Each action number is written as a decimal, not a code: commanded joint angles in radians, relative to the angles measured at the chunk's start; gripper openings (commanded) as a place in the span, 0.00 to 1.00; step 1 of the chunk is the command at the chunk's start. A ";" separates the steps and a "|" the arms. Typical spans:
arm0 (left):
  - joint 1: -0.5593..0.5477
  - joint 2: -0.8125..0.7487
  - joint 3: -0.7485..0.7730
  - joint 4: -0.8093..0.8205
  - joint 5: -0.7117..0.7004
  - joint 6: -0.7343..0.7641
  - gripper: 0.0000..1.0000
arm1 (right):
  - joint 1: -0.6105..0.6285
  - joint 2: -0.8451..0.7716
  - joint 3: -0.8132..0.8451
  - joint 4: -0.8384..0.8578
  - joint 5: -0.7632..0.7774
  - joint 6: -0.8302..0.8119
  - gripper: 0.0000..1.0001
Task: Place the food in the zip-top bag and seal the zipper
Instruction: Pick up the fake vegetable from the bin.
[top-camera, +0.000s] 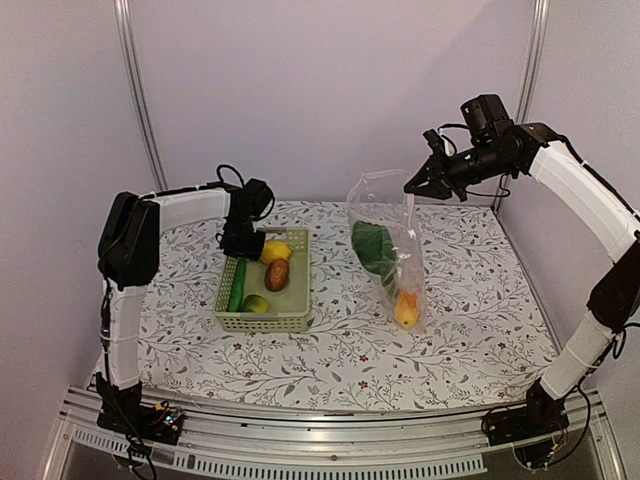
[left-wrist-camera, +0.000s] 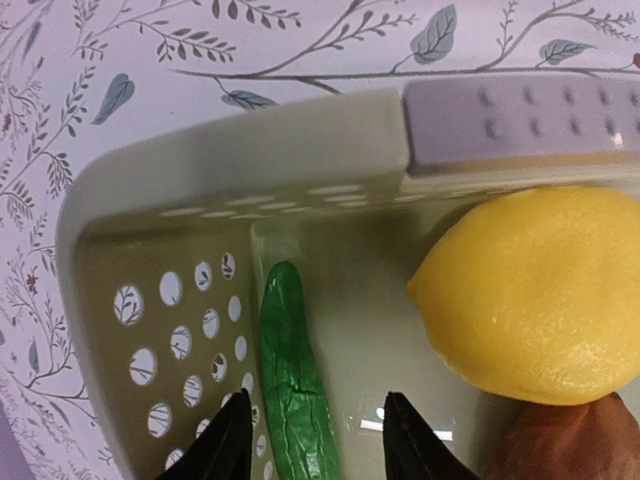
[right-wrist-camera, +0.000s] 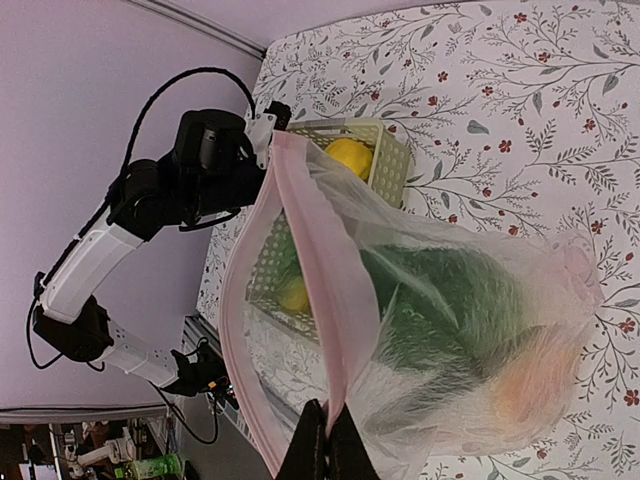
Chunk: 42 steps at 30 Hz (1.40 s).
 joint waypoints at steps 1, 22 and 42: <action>0.000 0.063 0.028 0.016 -0.045 0.017 0.44 | -0.006 -0.012 0.004 -0.013 -0.007 -0.003 0.00; -0.010 0.130 0.085 -0.039 -0.084 -0.072 0.31 | -0.006 -0.027 -0.028 0.002 0.003 0.004 0.00; -0.024 -0.170 0.077 -0.049 -0.079 -0.146 0.00 | -0.006 -0.018 -0.009 0.004 -0.015 0.001 0.00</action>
